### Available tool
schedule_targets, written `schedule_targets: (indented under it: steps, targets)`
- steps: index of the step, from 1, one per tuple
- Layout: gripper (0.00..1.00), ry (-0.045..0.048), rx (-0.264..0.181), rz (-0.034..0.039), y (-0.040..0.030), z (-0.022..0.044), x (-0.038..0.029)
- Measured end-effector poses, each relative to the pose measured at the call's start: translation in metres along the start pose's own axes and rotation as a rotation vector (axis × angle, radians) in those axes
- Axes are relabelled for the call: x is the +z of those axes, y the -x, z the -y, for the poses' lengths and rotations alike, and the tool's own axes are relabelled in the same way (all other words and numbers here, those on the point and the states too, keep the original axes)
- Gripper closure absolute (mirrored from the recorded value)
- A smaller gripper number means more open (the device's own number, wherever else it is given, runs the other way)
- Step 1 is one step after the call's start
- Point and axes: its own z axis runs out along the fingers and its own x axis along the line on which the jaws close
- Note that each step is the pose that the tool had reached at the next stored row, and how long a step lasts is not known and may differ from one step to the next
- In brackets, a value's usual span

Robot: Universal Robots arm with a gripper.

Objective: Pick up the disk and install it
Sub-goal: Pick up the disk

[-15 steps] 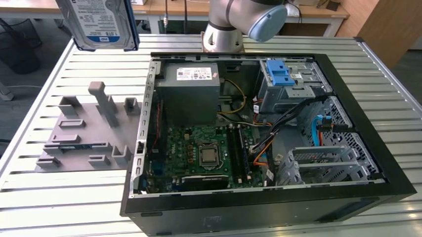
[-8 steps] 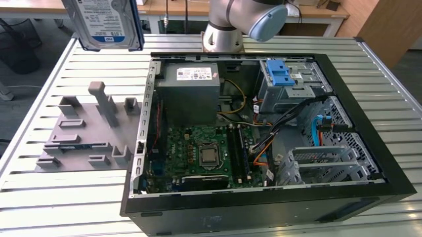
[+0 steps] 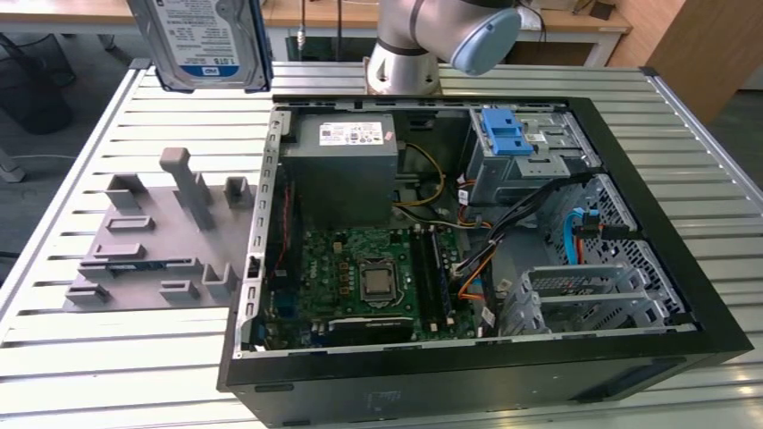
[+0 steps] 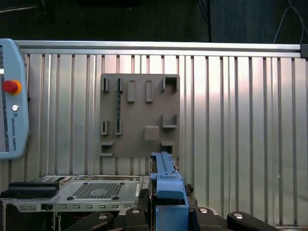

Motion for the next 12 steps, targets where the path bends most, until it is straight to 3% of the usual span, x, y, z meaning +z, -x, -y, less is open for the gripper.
schedule_targets:
  steps: [12]
  targets:
    - [0.64, -0.0001, 0.000, 0.0001, 0.0002, 0.0209, -0.0004]
